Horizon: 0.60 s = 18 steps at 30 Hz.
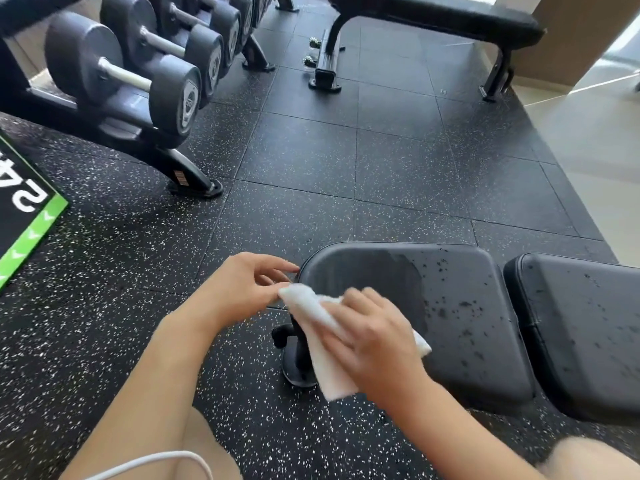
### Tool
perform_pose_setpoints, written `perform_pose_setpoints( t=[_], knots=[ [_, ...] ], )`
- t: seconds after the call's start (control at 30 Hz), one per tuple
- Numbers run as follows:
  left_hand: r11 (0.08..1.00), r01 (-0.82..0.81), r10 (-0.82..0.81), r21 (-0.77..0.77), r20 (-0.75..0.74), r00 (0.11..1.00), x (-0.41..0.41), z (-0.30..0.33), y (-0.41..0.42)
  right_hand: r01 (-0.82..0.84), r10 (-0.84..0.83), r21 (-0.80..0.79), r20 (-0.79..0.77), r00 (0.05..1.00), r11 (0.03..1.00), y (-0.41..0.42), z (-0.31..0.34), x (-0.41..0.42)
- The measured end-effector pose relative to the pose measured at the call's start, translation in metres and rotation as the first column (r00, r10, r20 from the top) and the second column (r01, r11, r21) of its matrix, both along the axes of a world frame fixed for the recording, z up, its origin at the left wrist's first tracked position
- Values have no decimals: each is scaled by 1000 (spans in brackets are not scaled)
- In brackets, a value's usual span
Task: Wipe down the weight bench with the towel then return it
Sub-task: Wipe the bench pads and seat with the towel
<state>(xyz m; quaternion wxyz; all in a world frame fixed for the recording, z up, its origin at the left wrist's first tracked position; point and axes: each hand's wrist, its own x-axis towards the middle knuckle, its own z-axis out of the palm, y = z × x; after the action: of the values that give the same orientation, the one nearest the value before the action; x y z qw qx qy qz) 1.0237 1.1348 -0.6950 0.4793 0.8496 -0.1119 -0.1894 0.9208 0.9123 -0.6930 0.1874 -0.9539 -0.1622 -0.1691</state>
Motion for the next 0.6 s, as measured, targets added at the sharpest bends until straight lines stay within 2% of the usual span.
perform_pose_setpoints(
  t=[0.1, 0.27, 0.33, 0.4, 0.47, 0.6],
  knots=[
    [1000, -14, 13, 21, 25, 1000, 0, -1, -1, -22, 22, 1, 8, 1000, 1000, -22, 2, -8],
    [999, -17, 13, 51, 81, 997, -4, 1, -6, 327, -327, -9, -33, 944, 945, -38, 5, 85],
    [998, -19, 13, 55, 98, 995, -8, 2, -8, 392, -396, -62, -66, 916, 918, -33, 3, 120],
    [998, -14, 9, 54, 97, 995, -11, 3, -11, 382, -392, -105, -97, 915, 918, -22, 1, 133],
    [996, 11, -20, 90, 100, 995, -13, 3, -11, 346, -353, -82, -87, 932, 935, -15, 2, 120],
    [984, 100, -110, 150, 56, 992, -15, 3, -7, 211, -210, 7, -53, 976, 978, -14, 5, 38]
  ],
)
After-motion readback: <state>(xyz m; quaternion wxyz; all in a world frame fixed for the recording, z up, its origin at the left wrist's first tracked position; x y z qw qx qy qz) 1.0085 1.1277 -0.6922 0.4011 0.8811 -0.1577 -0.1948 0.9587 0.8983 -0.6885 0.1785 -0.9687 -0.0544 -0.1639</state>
